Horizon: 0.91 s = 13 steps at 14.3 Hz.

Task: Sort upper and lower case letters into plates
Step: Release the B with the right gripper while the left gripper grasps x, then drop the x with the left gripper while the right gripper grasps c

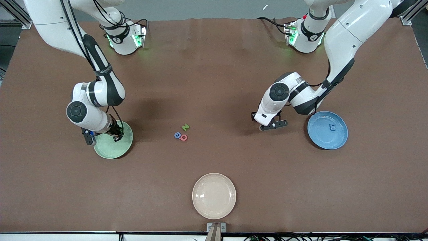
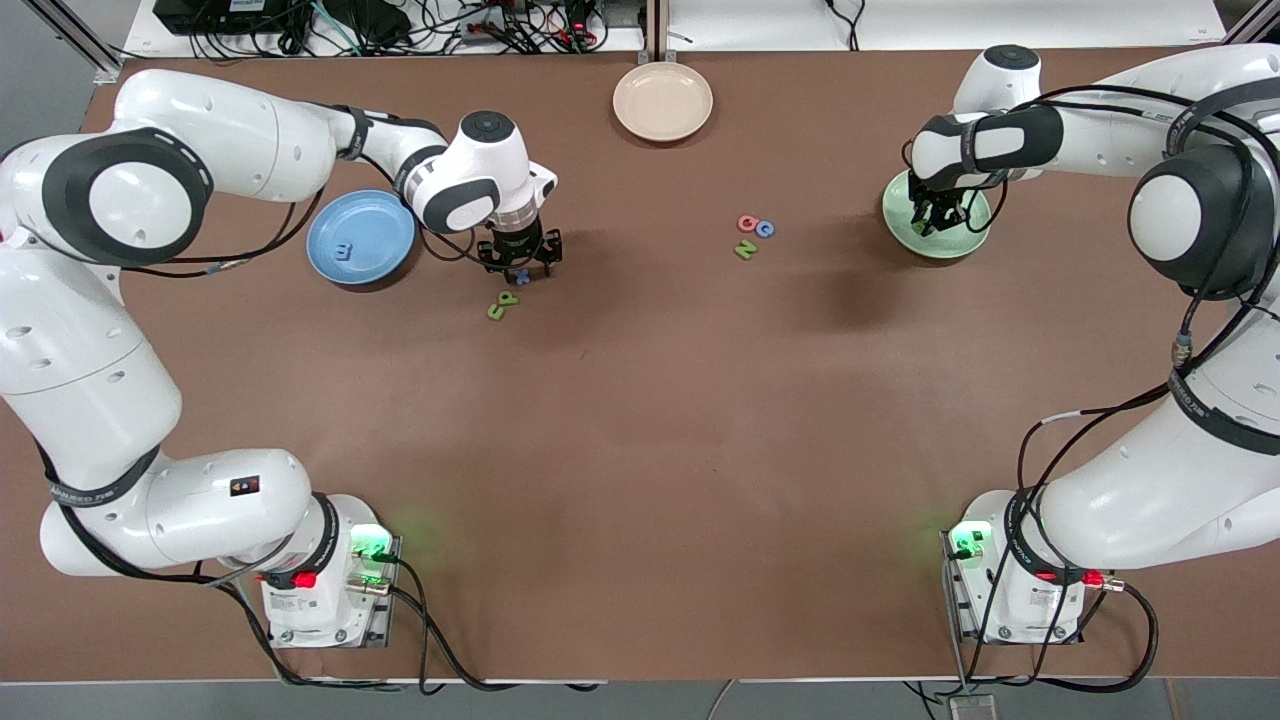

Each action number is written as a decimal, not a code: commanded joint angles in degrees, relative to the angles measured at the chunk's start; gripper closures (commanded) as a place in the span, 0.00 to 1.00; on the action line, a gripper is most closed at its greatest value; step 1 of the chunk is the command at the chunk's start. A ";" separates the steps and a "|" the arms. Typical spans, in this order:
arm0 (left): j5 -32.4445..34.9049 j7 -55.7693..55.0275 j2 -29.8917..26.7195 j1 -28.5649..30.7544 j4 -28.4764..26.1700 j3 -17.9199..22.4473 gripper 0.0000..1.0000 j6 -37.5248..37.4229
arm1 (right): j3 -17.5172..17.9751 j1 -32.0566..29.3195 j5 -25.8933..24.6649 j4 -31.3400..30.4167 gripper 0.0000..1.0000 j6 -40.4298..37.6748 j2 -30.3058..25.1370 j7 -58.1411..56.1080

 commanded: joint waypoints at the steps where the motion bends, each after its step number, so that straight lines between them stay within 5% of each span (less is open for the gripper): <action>1: 1.37 -1.28 -1.60 0.50 -2.66 0.04 0.28 0.42 | 1.08 -1.30 -1.07 -1.04 0.99 2.49 0.71 -0.22; 4: 1.37 -1.28 -1.68 0.58 -2.66 0.04 0.43 0.42 | 1.08 -1.38 -0.98 -0.78 0.90 2.67 1.42 -0.22; 5: 1.37 -1.28 -1.68 0.58 -2.66 0.04 0.49 0.42 | 1.08 -1.38 -0.98 -0.60 0.70 2.23 1.33 -0.31; 6: 1.37 -1.37 -1.77 0.58 -2.75 0.04 0.57 0.42 | 1.08 -1.38 -0.98 -0.43 0.25 1.97 1.15 -0.40; 7: 1.37 -1.37 -1.77 0.76 -2.75 0.04 0.62 0.42 | 1.08 -1.30 -0.98 -0.25 0.01 1.62 0.72 -0.22; 9: 1.37 -1.37 -2.21 0.85 -3.01 0.04 0.73 0.42 | 1.08 -1.38 -1.07 2.46 0.00 -3.44 -0.77 -1.01; 11: 1.37 -1.37 -2.65 1.63 -3.01 -0.04 0.80 0.33 | 1.25 -0.95 -0.90 10.61 0.00 -17.48 -1.13 -0.31; 13: 1.37 -1.19 -4.49 2.08 -2.67 -0.05 0.82 0.33 | 1.69 0.54 0.51 14.51 0.00 -21.15 -0.96 1.61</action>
